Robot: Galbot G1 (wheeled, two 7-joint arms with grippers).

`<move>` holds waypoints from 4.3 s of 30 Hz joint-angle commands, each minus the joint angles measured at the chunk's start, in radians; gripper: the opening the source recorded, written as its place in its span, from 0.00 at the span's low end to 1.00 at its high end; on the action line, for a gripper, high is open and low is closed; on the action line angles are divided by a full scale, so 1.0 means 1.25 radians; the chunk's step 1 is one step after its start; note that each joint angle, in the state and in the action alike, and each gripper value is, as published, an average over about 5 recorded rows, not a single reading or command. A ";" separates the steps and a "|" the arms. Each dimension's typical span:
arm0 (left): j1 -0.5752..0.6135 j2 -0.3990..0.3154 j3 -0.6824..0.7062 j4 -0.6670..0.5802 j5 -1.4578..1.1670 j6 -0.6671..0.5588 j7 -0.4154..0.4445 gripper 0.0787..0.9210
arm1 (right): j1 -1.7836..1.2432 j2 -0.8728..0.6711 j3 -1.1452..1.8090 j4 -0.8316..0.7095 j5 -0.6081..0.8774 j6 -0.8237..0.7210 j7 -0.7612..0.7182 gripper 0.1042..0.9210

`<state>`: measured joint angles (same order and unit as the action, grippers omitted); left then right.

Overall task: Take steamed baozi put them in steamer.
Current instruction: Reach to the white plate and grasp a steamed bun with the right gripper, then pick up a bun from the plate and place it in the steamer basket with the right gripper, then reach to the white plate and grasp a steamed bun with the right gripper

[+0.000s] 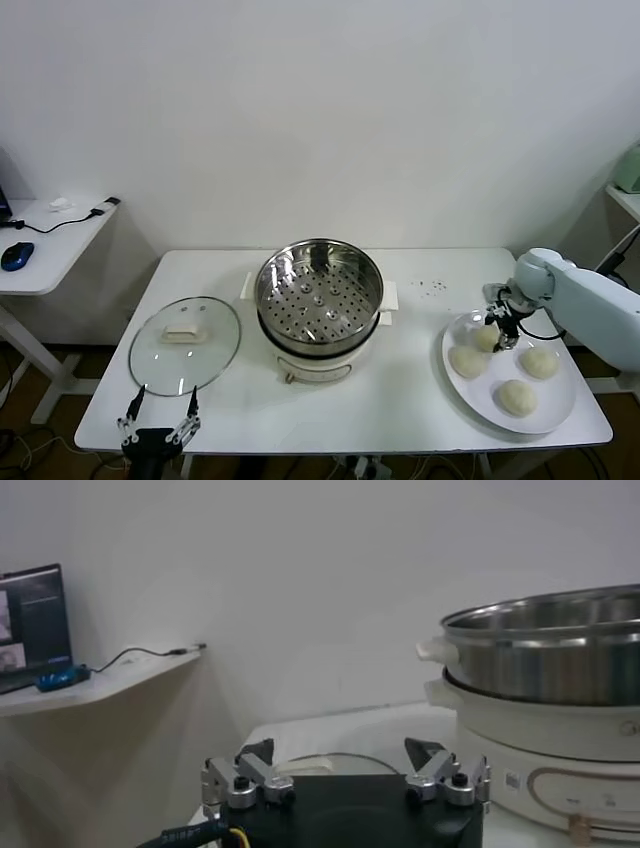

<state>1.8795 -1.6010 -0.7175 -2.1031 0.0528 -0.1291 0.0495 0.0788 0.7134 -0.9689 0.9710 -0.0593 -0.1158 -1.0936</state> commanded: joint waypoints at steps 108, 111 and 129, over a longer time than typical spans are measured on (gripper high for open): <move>0.039 0.025 0.035 -0.038 0.040 0.028 0.001 0.88 | 0.406 -0.171 -0.513 0.404 0.422 -0.189 0.090 0.88; 0.041 0.025 0.035 -0.037 0.041 0.027 0.001 0.88 | 0.304 -0.172 -0.438 0.383 0.374 -0.192 0.087 0.88; 0.046 0.019 0.030 -0.025 0.042 0.025 0.000 0.88 | 0.047 -0.085 -0.199 0.238 0.237 -0.176 0.127 0.88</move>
<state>1.9368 -1.5763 -0.6798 -2.1378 0.1032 -0.0972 0.0493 0.2514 0.6032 -1.3086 1.3128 0.2782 -0.3132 -0.9511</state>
